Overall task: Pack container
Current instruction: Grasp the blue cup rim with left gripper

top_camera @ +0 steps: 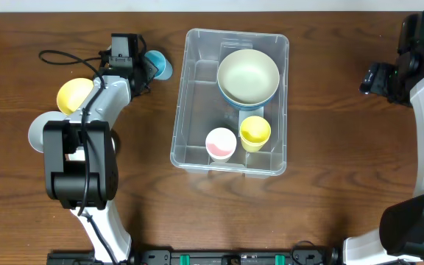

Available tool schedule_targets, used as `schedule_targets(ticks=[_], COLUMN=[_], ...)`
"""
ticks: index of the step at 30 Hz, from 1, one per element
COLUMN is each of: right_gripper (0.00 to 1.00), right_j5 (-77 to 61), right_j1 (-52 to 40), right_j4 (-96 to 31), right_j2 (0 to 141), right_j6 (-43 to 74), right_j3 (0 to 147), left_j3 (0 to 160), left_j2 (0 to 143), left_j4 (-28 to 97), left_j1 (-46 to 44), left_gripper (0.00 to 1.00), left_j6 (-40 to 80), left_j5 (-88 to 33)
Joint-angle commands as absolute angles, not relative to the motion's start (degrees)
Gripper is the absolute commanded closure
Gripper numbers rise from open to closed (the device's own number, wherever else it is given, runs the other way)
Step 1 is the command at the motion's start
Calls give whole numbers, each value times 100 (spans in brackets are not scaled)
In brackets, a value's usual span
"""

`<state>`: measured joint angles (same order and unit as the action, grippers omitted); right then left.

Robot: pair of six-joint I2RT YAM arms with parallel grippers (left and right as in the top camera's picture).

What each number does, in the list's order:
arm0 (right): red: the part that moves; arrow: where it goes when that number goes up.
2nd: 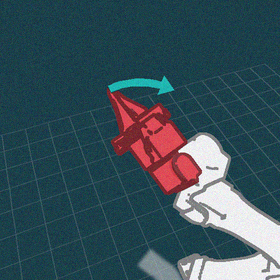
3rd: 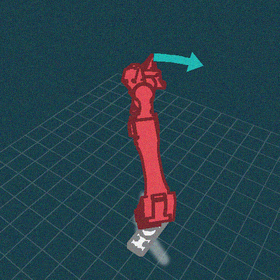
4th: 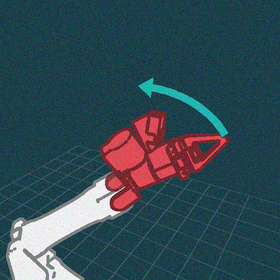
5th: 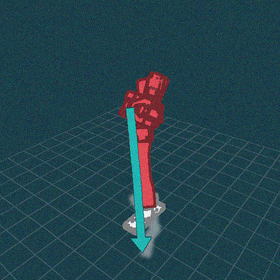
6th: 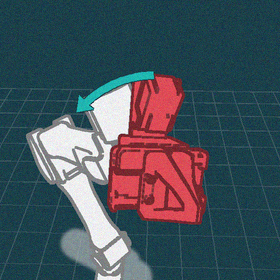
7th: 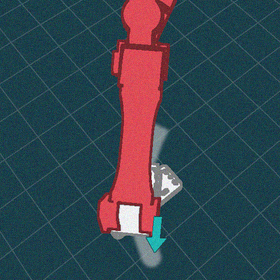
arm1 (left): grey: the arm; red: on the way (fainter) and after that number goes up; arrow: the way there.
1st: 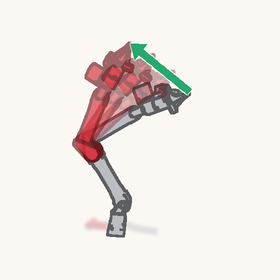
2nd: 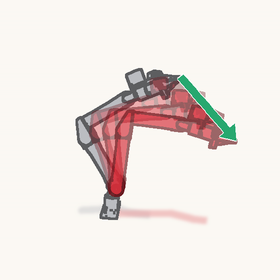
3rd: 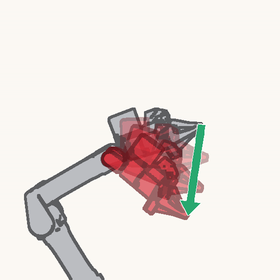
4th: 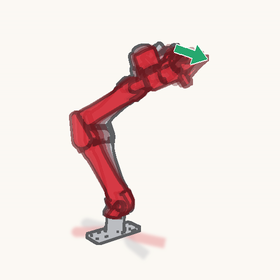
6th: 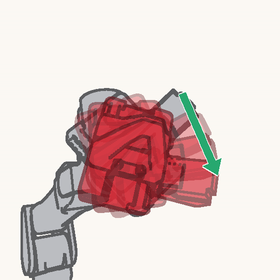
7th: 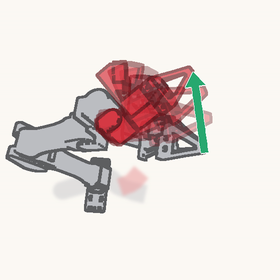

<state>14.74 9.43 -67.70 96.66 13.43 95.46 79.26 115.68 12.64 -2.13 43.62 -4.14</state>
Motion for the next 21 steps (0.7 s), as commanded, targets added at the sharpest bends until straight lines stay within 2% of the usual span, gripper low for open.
schedule_targets(ticks=[1, 5, 11, 21], right_gripper=[1, 1, 1, 1], right_j5=[1474, 1474, 1474, 1474], right_j1=[974, 974, 974, 974], right_j4=[-6770, -6770, -6770, -6770], right_j2=[9574, 9572, 9572, 9572], right_j6=[1433, 1433, 1433, 1433], right_j3=[9620, 9620, 9620, 9620], left_j3=[8049, 8053, 8055, 8055], left_j2=[11607, 11577, 10840, 8318], left_j4=[1256, 1234, 1472, 3739], left_j1=[-200, -193, -58, -183], left_gripper=[94, 94, 94, 94], left_j6=[4359, 4195, 3109, 2871], left_j5=[-390, -392, -390, -617])
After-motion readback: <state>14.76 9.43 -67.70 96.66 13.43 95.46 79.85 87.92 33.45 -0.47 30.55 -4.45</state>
